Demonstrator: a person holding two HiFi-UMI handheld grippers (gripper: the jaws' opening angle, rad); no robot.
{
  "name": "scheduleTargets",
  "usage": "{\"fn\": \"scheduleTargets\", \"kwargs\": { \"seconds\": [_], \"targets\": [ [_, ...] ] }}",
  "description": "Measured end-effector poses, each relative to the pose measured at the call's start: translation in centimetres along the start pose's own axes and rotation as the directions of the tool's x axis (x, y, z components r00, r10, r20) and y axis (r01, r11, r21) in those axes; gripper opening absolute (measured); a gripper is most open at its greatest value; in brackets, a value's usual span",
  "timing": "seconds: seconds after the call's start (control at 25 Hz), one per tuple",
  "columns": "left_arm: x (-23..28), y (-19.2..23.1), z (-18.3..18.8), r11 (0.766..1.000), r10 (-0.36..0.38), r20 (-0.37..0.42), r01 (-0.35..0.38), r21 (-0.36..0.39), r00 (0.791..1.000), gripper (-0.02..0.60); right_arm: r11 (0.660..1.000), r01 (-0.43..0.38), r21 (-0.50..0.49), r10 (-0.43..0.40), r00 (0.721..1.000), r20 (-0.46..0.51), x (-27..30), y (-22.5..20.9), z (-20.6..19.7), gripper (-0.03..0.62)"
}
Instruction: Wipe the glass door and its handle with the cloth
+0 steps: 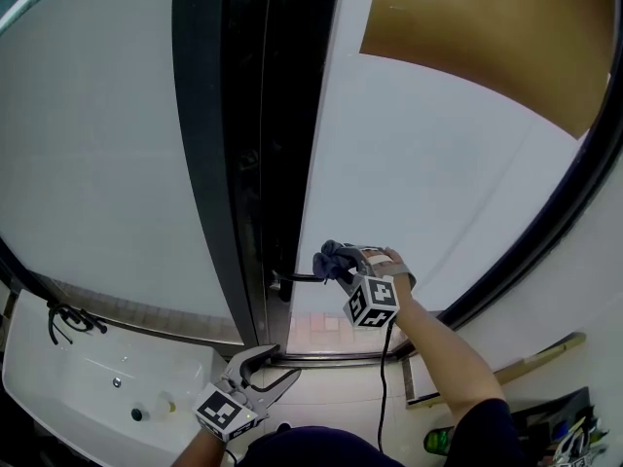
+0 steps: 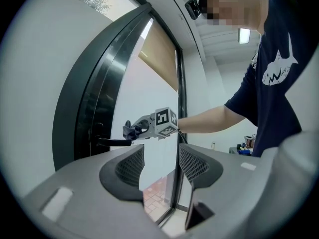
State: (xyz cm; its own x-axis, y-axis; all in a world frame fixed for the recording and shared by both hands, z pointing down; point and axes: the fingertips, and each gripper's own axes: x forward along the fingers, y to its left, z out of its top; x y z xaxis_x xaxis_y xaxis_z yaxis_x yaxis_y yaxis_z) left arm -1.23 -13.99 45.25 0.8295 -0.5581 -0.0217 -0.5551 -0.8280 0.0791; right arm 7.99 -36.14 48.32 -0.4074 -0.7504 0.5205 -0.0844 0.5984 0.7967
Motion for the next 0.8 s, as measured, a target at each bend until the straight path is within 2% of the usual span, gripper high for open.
{"fn": "scheduleTargets", "kwargs": {
  "seconds": [0.28,0.44,0.52,0.6,0.72,0.8],
  "targets": [
    [0.8,0.1,-0.2,1.0,-0.021,-0.006,0.021,0.01,1.0,0.215,0.996,0.057,0.072,-0.046,0.988,-0.15,-3.8,-0.4,-9.5,0.143],
    [1.0,0.1,-0.2,1.0,-0.027,-0.003,0.027,0.008,1.0,0.215,0.985,0.105,0.134,-0.077,0.977,-0.199,-5.5,-1.1,-12.1,0.143],
    [0.9,0.1,-0.2,1.0,-0.027,-0.003,0.028,0.012,1.0,0.215,0.976,0.115,0.186,-0.083,0.982,-0.172,-6.0,-1.3,-11.3,0.143],
    [0.8,0.2,-0.2,1.0,-0.025,-0.007,0.025,0.012,1.0,0.215,0.964,0.107,0.245,-0.086,0.992,-0.095,-6.3,-1.7,-8.5,0.143],
    [0.5,0.5,-0.2,1.0,-0.02,-0.013,0.02,0.013,1.0,0.215,0.944,0.046,0.326,-0.072,0.995,0.067,-6.0,-2.4,-1.8,0.143],
    [0.4,0.6,-0.2,1.0,-0.017,-0.009,0.017,0.019,1.0,0.215,0.93,-0.026,0.366,-0.043,0.983,0.18,-5.3,-2.5,3.2,0.143]
  ]
}}
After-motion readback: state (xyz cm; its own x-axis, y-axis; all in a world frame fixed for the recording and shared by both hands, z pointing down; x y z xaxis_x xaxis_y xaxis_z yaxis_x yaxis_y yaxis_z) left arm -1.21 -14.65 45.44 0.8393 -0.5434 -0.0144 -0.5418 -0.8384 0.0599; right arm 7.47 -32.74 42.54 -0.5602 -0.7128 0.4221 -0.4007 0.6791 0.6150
